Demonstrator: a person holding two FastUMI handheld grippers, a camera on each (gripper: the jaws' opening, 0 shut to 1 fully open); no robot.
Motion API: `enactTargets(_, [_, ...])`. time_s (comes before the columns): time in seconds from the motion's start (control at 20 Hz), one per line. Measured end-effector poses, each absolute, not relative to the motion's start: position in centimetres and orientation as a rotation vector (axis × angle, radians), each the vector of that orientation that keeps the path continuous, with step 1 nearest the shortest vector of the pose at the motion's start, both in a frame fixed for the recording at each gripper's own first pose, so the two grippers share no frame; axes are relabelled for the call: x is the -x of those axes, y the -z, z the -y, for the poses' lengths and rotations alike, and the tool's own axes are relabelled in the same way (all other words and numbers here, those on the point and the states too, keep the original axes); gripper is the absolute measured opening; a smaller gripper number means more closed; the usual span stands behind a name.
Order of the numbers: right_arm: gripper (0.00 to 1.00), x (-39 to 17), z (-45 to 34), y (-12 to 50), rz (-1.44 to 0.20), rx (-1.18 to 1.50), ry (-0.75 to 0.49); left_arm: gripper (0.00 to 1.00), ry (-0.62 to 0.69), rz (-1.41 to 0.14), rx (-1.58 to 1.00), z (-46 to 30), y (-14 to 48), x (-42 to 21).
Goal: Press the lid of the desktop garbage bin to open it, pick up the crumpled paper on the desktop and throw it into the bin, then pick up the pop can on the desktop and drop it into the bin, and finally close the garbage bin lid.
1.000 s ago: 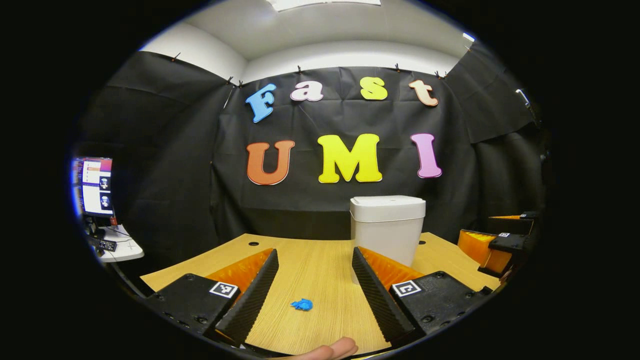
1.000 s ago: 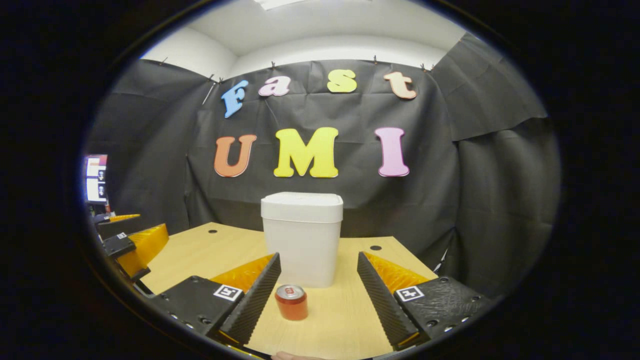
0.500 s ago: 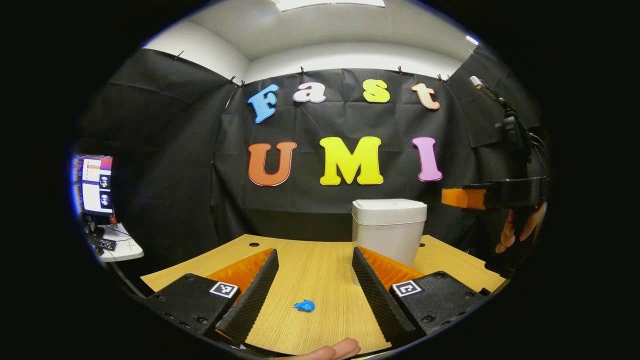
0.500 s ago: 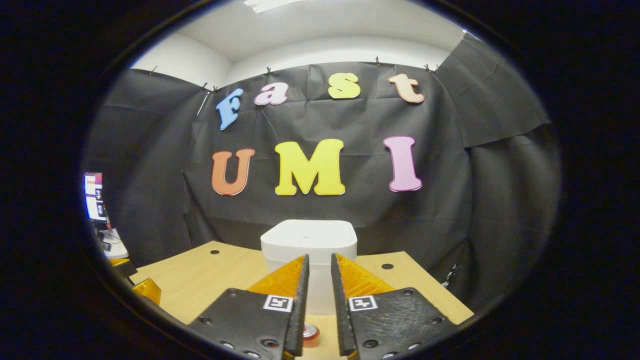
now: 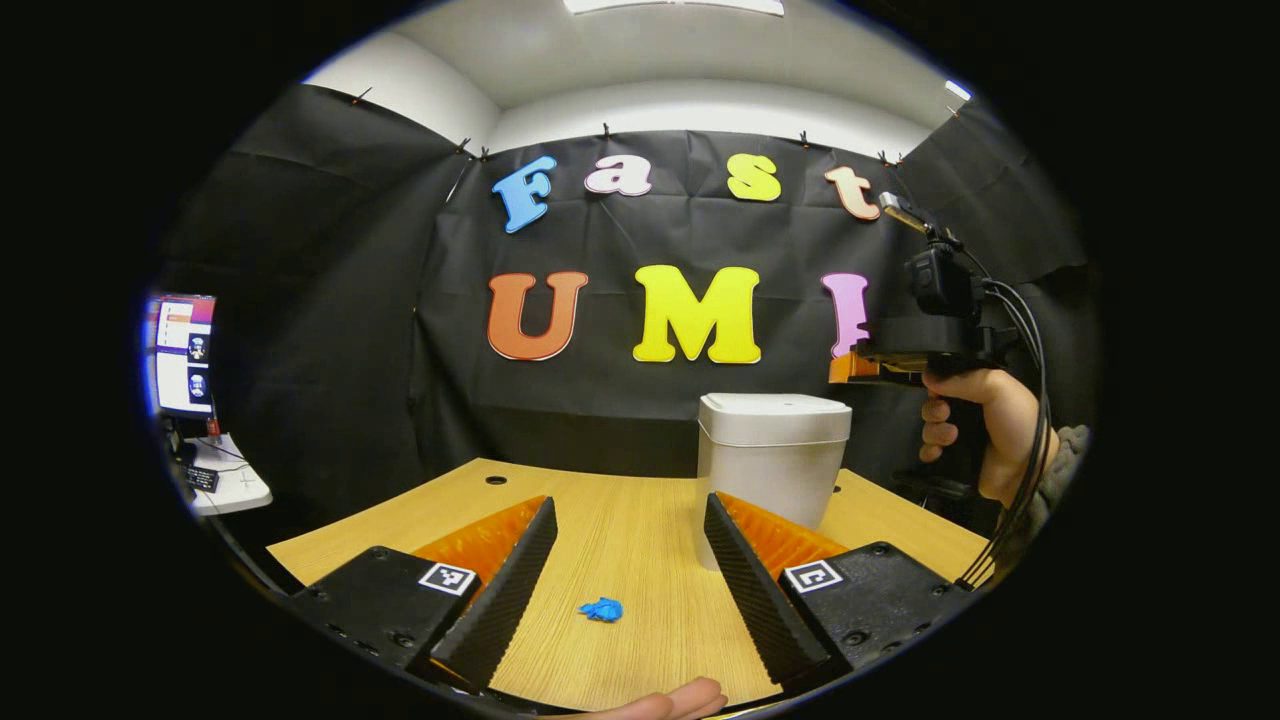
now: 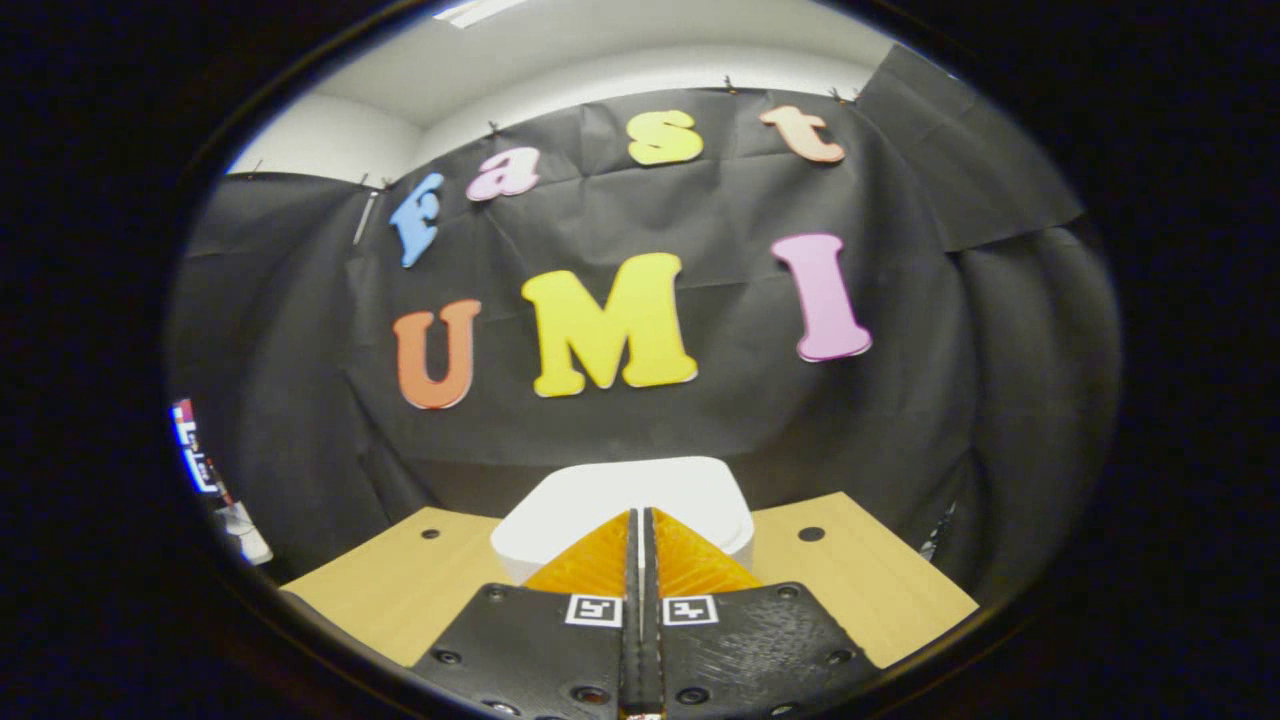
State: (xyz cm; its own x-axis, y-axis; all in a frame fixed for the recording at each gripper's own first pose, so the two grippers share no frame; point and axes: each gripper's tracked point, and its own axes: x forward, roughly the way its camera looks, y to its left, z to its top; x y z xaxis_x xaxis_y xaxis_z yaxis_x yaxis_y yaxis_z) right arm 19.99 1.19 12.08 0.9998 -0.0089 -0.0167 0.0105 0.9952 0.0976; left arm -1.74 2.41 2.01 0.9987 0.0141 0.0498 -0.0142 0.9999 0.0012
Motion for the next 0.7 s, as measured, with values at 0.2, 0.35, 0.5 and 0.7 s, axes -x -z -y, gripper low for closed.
enactTargets(0.2, [0.0, -22.7, -3.2, -11.9, -0.087, 0.011, -0.018, 0.96, -0.018, 0.058, 0.016, -3.5, -2.4, 1.5])
enactTargets(0.35, [0.0, -23.3, -4.1, -12.0, -0.115, 0.076, -0.01, 0.96, -0.018, 0.057, 0.027, -3.8, -2.4, 1.4])
enactTargets(0.5, [0.0, -23.7, -5.1, -11.1, -0.145, 0.057, -0.028, 0.96, -0.026, 0.06, 0.024, -4.3, -2.5, 1.5])
enactTargets(0.7, [0.0, -24.2, -4.7, -10.0, -0.176, 0.045, -0.018, 0.96, -0.015, 0.067, 0.007, -4.0, -2.7, 1.5])
